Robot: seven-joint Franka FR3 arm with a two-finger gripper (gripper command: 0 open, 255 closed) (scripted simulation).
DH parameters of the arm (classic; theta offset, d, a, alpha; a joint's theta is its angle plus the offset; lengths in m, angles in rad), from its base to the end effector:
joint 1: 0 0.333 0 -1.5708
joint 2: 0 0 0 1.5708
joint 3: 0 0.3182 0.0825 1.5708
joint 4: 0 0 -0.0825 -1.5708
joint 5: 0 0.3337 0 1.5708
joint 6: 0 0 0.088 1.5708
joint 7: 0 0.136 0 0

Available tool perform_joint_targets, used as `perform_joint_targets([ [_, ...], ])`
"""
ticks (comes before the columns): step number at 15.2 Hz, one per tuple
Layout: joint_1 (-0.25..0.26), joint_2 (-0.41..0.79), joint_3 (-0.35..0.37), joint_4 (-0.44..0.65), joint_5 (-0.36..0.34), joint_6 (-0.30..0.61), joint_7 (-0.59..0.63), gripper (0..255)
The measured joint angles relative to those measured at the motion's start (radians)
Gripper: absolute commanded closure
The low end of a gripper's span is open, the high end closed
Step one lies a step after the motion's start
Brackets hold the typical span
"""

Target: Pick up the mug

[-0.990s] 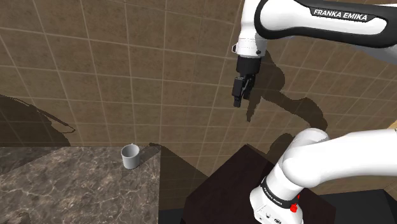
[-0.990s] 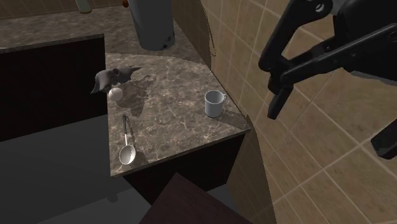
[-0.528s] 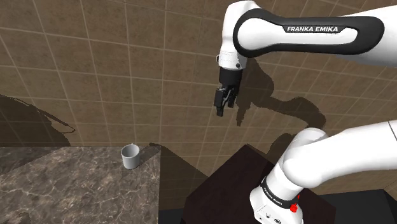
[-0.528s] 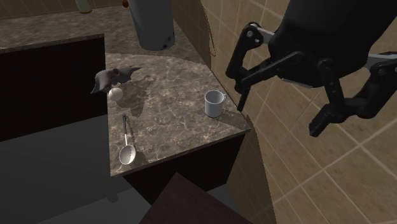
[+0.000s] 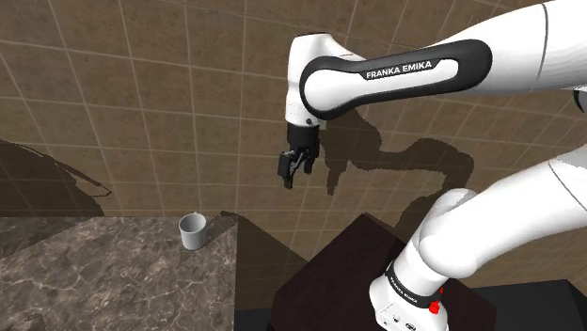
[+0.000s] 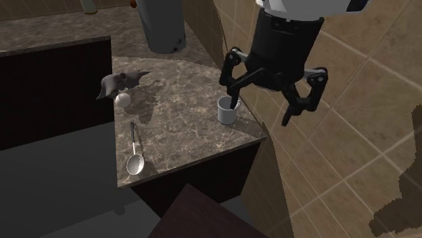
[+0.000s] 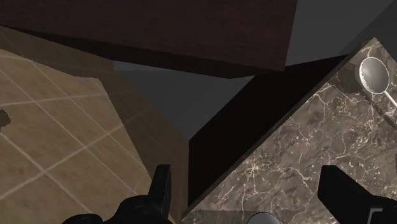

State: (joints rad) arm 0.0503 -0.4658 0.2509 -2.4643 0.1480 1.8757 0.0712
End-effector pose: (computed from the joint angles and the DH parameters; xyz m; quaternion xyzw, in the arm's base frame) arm 0.3209 0.1191 0.4396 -0.9952 -0.0712 0.0672 0.0016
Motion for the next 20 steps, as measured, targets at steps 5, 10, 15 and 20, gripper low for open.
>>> perform_joint_targets([
  [5,0.004,0.172,0.07,0.032,-0.02,0.164,0.082,0],
  [10,0.002,0.364,0.123,0.116,-0.091,0.286,0.182,0],
  [15,0.024,0.575,0.149,0.231,-0.209,0.385,0.311,0],
  [20,0.076,0.776,0.128,0.373,-0.334,0.439,0.423,0],
])
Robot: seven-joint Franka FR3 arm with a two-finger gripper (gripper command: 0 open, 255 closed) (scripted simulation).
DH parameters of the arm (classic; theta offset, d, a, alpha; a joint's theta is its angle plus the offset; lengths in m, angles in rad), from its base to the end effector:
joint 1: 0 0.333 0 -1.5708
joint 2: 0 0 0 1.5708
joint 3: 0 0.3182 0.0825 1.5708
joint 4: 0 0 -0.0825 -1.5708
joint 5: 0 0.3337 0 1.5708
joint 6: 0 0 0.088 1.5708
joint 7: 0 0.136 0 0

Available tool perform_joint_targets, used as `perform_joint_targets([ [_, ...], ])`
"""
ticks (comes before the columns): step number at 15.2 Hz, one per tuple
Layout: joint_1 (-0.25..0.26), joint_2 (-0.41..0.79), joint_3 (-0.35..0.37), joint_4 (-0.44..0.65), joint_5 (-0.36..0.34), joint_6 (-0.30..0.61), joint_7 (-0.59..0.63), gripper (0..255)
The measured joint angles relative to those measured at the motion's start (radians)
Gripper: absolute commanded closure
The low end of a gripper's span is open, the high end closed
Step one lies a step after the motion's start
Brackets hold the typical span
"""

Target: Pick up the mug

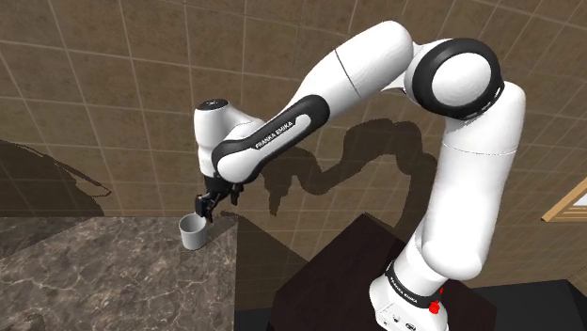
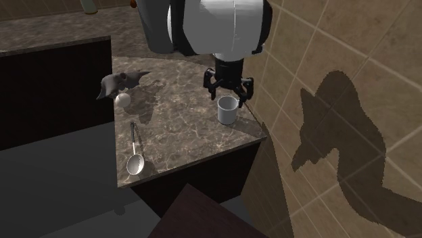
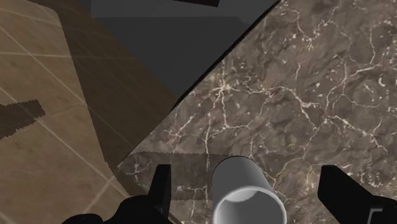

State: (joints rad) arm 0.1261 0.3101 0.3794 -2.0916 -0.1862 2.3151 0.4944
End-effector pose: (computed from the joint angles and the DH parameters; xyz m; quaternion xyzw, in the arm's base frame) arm 0.4770 0.2511 0.2880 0.9975 0.0642 -0.0209 0.0224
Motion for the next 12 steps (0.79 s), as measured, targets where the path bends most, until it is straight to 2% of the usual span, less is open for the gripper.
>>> perform_joint_targets([
  [5,0.076,0.206,-0.044,0.199,-0.098,0.006,0.082,0],
  [8,0.12,0.309,-0.069,0.306,-0.137,0.008,0.117,0],
  [12,0.181,0.469,-0.101,0.503,-0.171,-0.021,0.14,0],
])
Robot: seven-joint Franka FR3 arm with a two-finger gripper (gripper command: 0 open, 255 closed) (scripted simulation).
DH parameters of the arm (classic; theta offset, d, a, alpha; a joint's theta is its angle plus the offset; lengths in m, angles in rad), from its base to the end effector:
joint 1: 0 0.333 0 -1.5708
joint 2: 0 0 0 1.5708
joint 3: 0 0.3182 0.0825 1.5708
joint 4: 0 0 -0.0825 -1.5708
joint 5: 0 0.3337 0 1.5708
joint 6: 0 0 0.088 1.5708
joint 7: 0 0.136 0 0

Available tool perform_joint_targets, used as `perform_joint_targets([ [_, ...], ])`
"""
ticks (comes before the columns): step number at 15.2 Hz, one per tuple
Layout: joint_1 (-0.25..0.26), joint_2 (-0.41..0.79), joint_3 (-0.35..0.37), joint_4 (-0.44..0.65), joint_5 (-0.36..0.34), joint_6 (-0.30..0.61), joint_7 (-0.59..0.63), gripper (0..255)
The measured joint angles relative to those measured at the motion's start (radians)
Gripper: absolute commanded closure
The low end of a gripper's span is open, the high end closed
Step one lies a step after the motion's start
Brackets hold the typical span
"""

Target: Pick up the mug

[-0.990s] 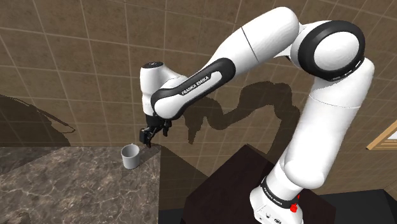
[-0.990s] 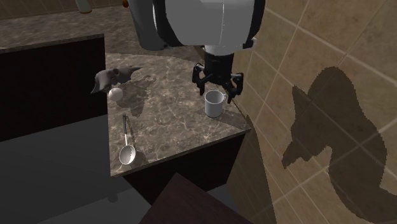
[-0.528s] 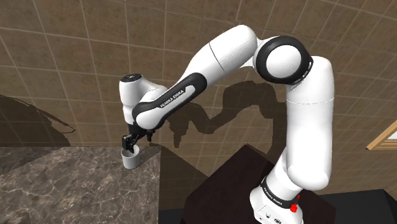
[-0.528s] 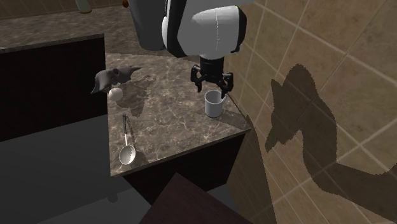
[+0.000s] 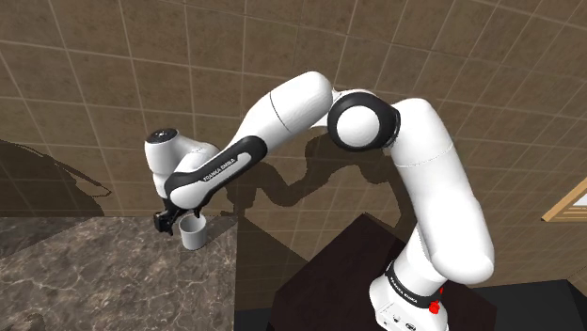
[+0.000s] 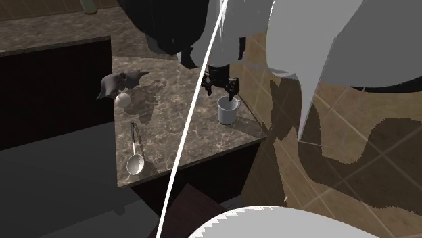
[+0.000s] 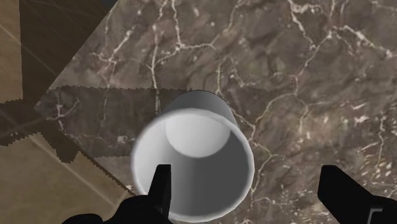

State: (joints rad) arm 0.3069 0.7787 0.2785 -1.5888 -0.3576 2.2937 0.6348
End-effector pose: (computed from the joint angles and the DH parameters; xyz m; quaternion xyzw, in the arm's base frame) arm 0.5684 0.3299 0.1930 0.9975 0.0600 0.0060 0.0367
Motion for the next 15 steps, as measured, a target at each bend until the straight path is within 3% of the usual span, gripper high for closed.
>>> perform_joint_targets([
  [8,0.025,0.103,-0.024,0.065,-0.022,0.039,0.016,0],
  [9,0.026,0.109,-0.025,0.07,-0.023,0.041,0.016,255],
  [15,0.028,0.116,-0.026,0.076,-0.024,0.042,0.017,255],
])
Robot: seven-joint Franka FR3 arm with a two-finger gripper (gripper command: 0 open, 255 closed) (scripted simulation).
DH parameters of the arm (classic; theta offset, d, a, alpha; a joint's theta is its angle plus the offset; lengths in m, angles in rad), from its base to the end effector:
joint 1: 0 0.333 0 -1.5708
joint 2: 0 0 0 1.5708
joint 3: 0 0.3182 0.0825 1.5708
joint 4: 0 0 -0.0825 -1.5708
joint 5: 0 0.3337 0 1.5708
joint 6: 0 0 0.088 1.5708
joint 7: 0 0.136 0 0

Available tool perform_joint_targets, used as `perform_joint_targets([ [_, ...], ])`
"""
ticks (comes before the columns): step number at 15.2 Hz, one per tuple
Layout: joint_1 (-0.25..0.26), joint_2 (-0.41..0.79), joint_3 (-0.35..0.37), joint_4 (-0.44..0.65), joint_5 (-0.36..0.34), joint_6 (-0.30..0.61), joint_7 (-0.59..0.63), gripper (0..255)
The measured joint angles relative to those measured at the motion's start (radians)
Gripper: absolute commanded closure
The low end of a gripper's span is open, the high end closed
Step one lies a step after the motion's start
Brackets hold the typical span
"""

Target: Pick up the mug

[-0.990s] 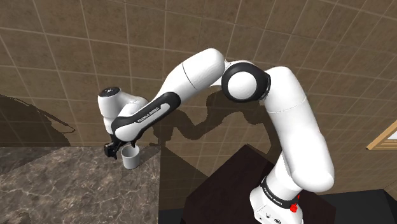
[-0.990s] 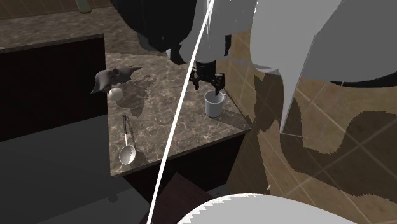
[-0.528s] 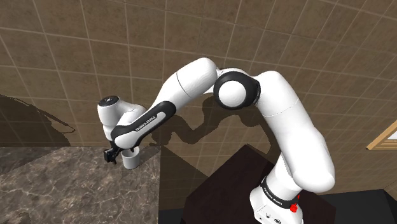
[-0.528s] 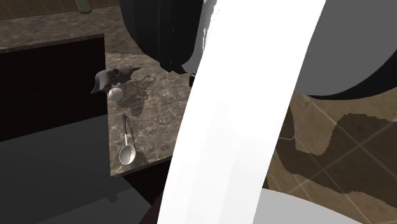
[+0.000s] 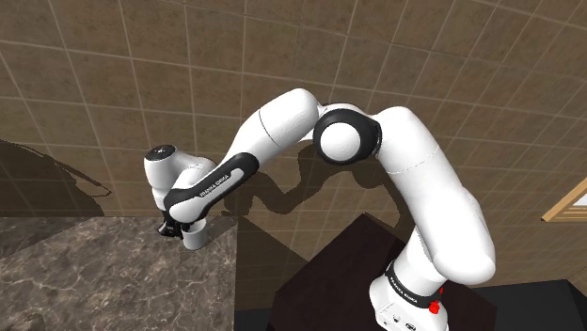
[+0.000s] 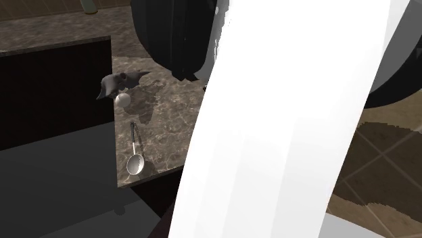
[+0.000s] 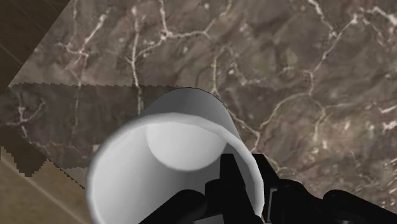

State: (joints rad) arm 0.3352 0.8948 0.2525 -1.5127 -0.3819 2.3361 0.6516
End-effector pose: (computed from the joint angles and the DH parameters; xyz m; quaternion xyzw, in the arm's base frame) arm 0.5766 0.3375 0.1465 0.9975 0.0595 0.0081 0.0382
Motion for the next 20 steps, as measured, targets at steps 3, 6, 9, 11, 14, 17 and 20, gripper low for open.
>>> perform_joint_targets([
  [3,0.0,0.0,0.0,0.0,0.0,0.0,0.0,255],
  [6,-0.003,-0.014,0.003,-0.007,0.003,-0.007,-0.003,255],
  [9,-0.008,-0.041,0.01,-0.016,0.009,-0.026,-0.007,255],
  [11,-0.012,-0.062,0.014,-0.026,0.014,-0.037,-0.01,255],
  [14,-0.018,-0.09,0.021,-0.032,0.021,-0.058,-0.016,255],
  [17,-0.022,-0.118,0.029,-0.035,0.029,-0.083,-0.022,255],
  [20,-0.025,-0.14,0.034,-0.035,0.036,-0.104,-0.026,255],
])
